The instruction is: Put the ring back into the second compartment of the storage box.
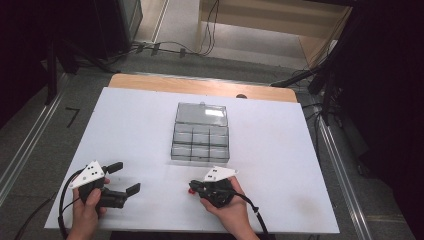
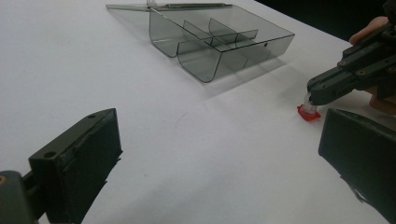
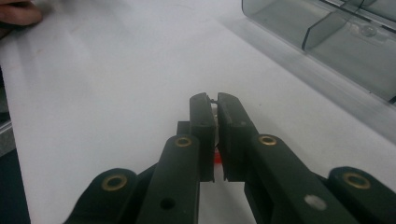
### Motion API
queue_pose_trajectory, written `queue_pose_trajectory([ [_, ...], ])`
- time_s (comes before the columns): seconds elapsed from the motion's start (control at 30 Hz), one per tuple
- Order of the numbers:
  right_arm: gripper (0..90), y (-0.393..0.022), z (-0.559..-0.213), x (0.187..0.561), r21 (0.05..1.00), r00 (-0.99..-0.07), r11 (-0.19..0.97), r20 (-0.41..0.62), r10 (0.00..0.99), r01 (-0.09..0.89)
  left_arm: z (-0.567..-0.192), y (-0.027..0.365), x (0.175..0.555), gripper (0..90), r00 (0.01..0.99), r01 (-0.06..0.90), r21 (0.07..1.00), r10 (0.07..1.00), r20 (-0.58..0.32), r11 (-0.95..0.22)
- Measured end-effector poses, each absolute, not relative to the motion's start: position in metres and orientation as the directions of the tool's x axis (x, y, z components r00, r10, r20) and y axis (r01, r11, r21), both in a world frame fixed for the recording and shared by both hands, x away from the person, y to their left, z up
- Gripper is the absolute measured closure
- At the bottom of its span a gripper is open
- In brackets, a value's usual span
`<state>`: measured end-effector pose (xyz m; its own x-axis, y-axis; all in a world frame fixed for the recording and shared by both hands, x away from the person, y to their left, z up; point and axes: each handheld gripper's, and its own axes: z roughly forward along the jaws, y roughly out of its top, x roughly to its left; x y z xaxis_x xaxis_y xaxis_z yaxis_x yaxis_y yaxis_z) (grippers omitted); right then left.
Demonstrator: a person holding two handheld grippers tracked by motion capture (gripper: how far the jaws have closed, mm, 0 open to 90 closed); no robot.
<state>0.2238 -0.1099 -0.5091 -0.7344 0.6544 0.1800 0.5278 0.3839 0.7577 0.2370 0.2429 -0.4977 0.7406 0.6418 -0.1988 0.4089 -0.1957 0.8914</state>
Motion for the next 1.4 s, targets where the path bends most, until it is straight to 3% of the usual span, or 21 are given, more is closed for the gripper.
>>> queue_pose_trajectory([
  [1.4, 84.7, -0.121, -0.476, 0.235, 0.797, -0.745, 0.359, 0.162, 0.648, 0.485, -0.498, 0.242, 0.237, 0.0, 0.744, 0.411, 0.890, 0.636, -0.203, -0.197],
])
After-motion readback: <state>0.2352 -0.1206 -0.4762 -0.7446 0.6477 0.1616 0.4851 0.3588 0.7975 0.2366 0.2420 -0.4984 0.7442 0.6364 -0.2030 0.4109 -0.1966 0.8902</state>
